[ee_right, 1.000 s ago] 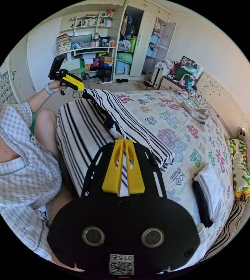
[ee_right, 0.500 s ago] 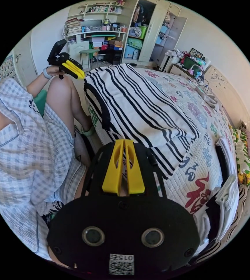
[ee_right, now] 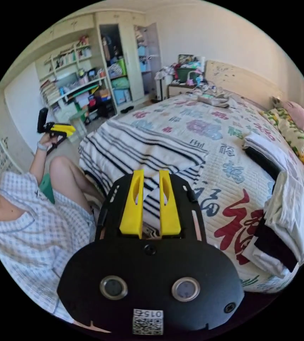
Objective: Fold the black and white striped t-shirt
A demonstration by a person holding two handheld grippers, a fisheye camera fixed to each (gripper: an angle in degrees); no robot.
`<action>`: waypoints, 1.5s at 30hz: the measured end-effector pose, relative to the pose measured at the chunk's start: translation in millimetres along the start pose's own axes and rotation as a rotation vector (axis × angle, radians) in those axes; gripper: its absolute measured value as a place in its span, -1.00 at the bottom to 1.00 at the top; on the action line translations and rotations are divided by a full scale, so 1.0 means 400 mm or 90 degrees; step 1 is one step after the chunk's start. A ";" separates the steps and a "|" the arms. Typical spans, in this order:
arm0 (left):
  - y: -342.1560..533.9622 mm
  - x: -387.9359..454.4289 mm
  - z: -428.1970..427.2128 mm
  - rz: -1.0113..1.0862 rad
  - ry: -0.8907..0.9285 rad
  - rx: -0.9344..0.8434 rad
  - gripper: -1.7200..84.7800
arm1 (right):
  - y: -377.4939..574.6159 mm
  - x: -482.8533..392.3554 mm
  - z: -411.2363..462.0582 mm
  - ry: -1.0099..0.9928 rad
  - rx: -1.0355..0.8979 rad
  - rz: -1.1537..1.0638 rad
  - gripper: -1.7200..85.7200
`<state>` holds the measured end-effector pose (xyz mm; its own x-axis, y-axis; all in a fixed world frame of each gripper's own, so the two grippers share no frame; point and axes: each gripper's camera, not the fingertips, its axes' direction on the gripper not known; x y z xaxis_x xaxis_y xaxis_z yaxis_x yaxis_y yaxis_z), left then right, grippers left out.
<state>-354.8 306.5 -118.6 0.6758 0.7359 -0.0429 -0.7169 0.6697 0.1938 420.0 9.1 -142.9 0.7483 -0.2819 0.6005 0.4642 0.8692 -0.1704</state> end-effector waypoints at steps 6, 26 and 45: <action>-0.103 -0.355 0.149 -0.245 0.010 0.010 -0.64 | -0.107 0.290 0.146 -0.048 -0.038 0.198 -0.66; -0.112 -0.585 0.306 -0.318 0.165 -0.004 -0.94 | -0.182 0.452 0.162 -0.174 -0.078 0.147 -0.95; -0.236 -0.486 0.435 -0.257 -0.166 -0.052 -0.71 | -0.283 0.568 0.209 0.046 -0.055 0.231 -0.83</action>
<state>-388.7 82.9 42.2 0.9153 0.3735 0.1507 -0.3934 0.9095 0.1348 497.9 -119.6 78.1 0.9012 0.0068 0.4333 0.1998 0.8808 -0.4292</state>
